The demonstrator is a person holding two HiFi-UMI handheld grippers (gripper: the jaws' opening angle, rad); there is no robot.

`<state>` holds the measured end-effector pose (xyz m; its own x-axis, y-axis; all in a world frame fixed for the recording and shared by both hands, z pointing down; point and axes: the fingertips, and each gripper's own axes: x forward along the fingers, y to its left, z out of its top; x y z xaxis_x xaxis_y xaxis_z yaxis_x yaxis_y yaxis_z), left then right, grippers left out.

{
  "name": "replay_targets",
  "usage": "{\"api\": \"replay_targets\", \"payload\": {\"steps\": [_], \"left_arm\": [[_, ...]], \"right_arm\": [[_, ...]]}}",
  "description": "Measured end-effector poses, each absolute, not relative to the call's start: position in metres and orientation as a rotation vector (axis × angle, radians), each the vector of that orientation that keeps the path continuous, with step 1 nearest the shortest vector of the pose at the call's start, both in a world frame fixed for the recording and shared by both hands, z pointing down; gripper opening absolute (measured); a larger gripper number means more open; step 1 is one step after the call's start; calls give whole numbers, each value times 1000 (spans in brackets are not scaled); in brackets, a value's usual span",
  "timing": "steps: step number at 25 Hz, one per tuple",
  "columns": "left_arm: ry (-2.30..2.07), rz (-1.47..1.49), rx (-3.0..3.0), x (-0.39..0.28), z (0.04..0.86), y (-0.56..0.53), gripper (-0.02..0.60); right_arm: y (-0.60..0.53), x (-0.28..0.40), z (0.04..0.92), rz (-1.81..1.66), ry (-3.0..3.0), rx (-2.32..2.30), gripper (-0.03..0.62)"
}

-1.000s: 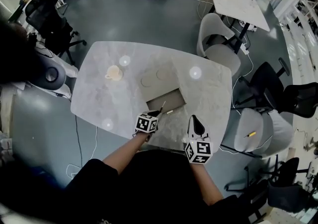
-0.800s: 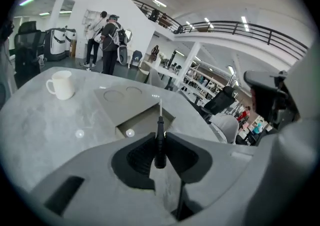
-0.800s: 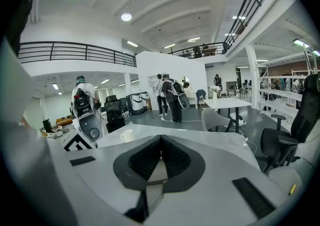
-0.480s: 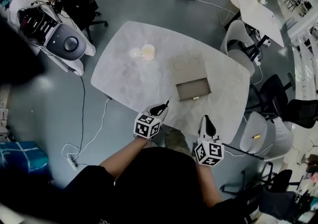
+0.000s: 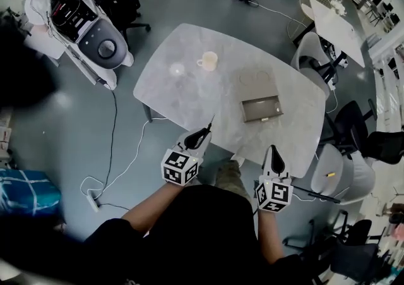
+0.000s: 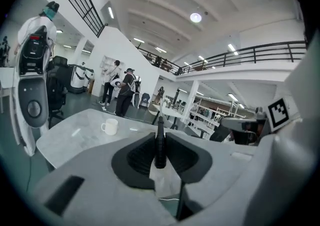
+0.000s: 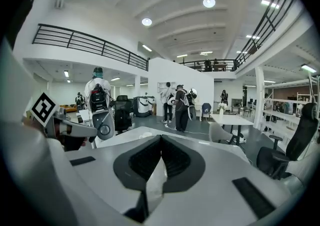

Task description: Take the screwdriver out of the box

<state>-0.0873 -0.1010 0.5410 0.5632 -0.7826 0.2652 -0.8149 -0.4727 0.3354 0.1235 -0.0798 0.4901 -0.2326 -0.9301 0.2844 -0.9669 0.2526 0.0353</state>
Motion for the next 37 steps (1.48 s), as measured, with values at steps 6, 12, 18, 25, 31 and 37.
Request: {"api": "replay_targets", "payload": {"steps": [6, 12, 18, 25, 31, 37], "left_arm": [[-1370, 0, 2390, -122, 493, -88, 74], [-1411, 4, 2443, -138, 478, -84, 74], [-1383, 30, 2465, -137, 479, -94, 74], [-1324, 40, 2451, -129, 494, -113, 74], [-1334, 61, 2448, -122, 498, -135, 74], [-1353, 82, 2445, -109, 500, -153, 74]], "right_arm": [[-71, 93, 464, 221, -2357, 1762, 11], [-72, 80, 444, 159, -2363, 1775, 11], [-77, 79, 453, 174, -2335, 1775, 11], [-91, 80, 466, 219, -2319, 1769, 11], [-115, 89, 464, 222, -2325, 1768, 11], [-134, 108, 470, 214, -2315, 1797, 11]]}}
